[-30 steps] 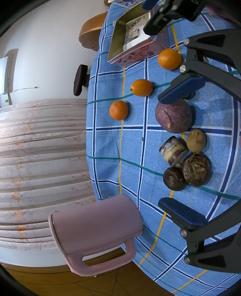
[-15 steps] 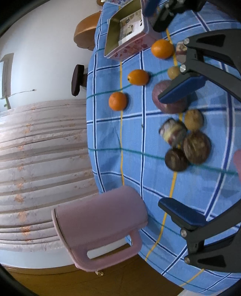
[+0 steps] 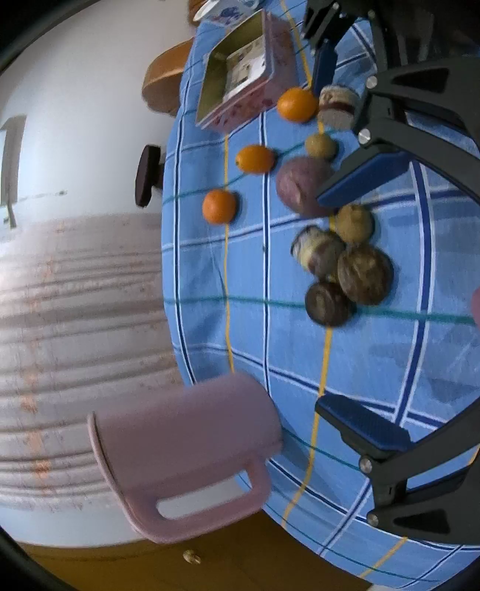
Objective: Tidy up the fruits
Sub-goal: 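Grasp the wrapped cake roll with the right tool while the left tool grasps the purple root, then carry the cake roll and purple root into the pink tin and open both tools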
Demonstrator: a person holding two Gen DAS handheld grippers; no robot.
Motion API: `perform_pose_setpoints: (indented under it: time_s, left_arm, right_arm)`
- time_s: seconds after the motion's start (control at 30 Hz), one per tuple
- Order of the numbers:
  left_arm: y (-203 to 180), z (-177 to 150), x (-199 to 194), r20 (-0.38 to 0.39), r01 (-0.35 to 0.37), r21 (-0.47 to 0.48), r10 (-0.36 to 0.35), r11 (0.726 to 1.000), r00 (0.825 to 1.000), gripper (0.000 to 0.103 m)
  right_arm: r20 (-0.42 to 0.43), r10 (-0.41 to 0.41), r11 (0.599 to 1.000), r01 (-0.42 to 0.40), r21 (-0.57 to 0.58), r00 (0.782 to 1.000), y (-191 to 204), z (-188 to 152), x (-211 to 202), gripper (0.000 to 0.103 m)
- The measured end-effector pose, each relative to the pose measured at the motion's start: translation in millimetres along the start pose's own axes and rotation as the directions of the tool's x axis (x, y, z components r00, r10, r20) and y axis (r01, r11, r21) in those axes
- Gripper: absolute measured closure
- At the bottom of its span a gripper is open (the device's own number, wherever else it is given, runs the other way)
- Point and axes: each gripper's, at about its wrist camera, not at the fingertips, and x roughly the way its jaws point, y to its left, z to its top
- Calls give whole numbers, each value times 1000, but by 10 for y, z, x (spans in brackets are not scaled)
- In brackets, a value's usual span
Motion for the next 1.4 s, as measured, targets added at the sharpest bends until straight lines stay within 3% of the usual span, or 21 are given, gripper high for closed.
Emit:
perform_pose_setpoints:
  time_s: [0.07,0.1,0.3,0.5,0.67,0.87,1.1,1.13,1.17,1.2,1.4]
  left_arm:
    - [-64,12,-2,-2,15,20,-15,1000,1000,0]
    - [-99,25,4,-6,25,31,-25,999,1000,0]
    - [-294,87,36,-28,41,90,-38,995,999,0]
    - [-523,172,116,-44,69,139,-63,988,997,2]
    - [-693,189,327,-121,109,166,-89,980,989,26]
    - [-675,230,420,-125,165,120,-150,979,981,29]
    - [-808,295,743,-158,119,179,-91,977,983,32]
    - [-801,296,756,-171,130,170,-101,977,980,37]
    - [-794,289,759,-185,148,164,-117,975,976,52]
    - [-766,277,760,-202,205,142,-174,969,964,53]
    - [-708,257,741,-193,245,123,-219,962,956,53]
  right_arm:
    - [-24,-4,1000,3,-25,1000,34,-4,43,55]
    - [-17,5,999,-6,-35,1000,47,-8,24,57]
    - [6,17,999,-16,-31,1000,-17,-30,-61,57]
    - [147,-29,998,22,51,989,-414,-9,-437,57]
    - [197,-115,986,87,142,974,-788,20,-578,57]
    - [183,-123,981,92,169,976,-880,48,-521,57]
    - [174,-131,980,100,174,976,-871,7,-500,57]
    - [175,-132,980,102,174,976,-875,7,-489,57]
    - [176,-135,979,104,175,975,-874,9,-491,57]
    - [176,-136,979,105,175,975,-878,13,-483,57]
    - [190,-137,976,99,195,972,-910,19,-498,57]
